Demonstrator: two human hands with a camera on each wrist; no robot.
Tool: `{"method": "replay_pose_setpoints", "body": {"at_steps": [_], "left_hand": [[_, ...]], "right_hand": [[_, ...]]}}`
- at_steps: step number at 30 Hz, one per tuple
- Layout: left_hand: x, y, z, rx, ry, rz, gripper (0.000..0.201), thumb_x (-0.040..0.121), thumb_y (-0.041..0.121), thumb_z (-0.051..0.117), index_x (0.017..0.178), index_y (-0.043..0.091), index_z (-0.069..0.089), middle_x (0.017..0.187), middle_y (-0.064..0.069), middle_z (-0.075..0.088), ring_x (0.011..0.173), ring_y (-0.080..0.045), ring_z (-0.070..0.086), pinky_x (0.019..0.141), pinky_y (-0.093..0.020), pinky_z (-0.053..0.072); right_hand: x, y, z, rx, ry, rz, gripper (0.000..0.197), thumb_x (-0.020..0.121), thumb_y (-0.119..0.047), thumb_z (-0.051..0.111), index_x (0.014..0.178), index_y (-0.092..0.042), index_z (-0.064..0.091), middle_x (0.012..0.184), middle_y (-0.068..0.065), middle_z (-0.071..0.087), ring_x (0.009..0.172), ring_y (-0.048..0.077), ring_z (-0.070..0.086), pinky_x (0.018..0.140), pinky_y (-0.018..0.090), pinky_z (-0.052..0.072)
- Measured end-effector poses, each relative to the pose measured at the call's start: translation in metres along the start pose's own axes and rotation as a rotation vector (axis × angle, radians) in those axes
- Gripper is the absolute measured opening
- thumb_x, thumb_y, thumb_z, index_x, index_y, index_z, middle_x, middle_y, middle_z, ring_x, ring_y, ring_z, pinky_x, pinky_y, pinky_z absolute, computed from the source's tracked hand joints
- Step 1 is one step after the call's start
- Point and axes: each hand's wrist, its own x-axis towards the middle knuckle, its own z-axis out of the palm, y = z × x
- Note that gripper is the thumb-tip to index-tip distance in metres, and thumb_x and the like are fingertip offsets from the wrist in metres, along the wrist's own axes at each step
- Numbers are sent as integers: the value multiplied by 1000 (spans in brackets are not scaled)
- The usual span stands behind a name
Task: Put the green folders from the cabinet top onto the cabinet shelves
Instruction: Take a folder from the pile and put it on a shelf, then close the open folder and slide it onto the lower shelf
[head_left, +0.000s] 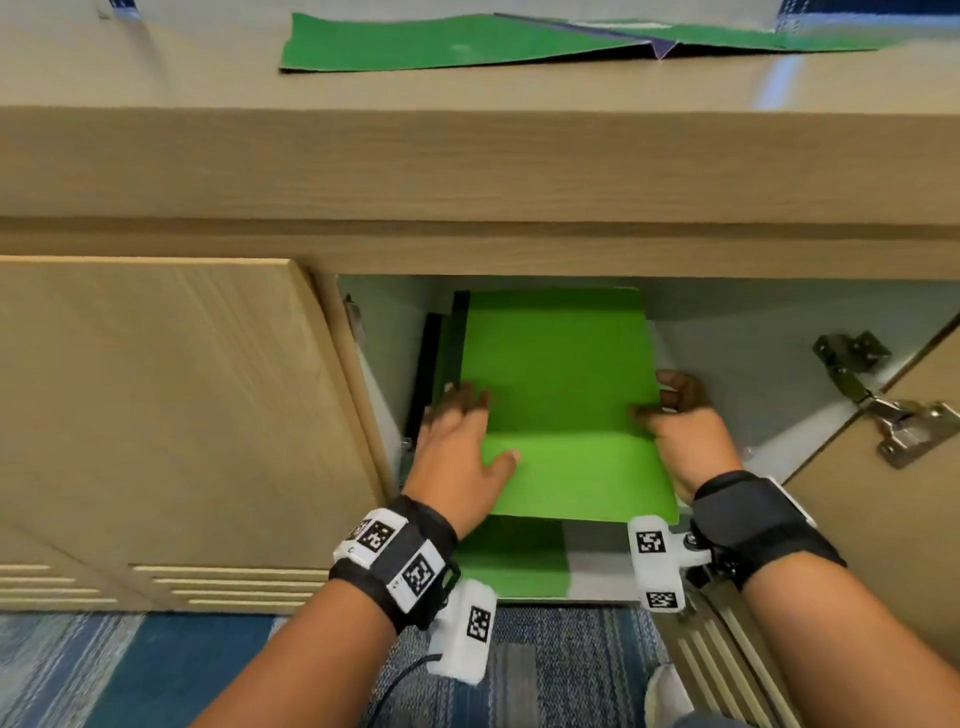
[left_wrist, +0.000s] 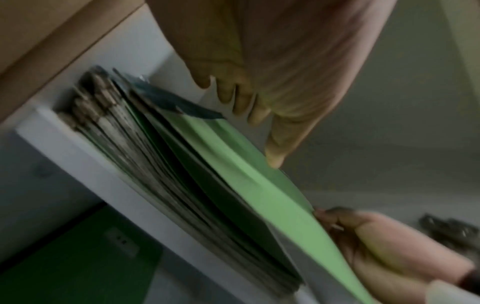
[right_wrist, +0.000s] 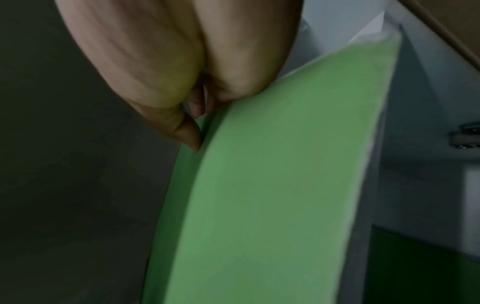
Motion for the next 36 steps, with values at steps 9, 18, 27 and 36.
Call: {"method": "replay_pose_setpoints", "body": {"at_steps": [9,18,27,36], "left_hand": [[1,-13,17,364,-455,171,69,93,13,54,152,22,20,160,-5,19,147,-23,15,119,-38,4],[9,-25,5,451,-412,97,65,79,-1,51,140,20,42,146,-5,41,138,-24,35,118,-40,19],[16,-28,-1,449,-412,34,57,74,0,56,127,22,54,132,-1,54,122,-23,51,112,-40,32],[21,-25,-13,295,-342,32,65,77,55,66,134,30,50,138,4,53,126,-19,50,108,-35,36]], "right_hand": [[19,14,3,-133,-101,79,44,83,16,51,123,-1,60,115,14,66,106,29,62,91,34,49],[23,27,33,-361,-205,141,48,87,2,58,134,-7,53,124,5,61,111,25,59,92,31,44],[13,25,50,-948,-350,-26,66,79,-21,70,141,-15,45,142,12,49,126,32,49,102,31,41],[2,-2,57,-671,-228,-190,43,82,-10,67,124,-12,58,131,10,54,119,27,54,101,33,43]]}}
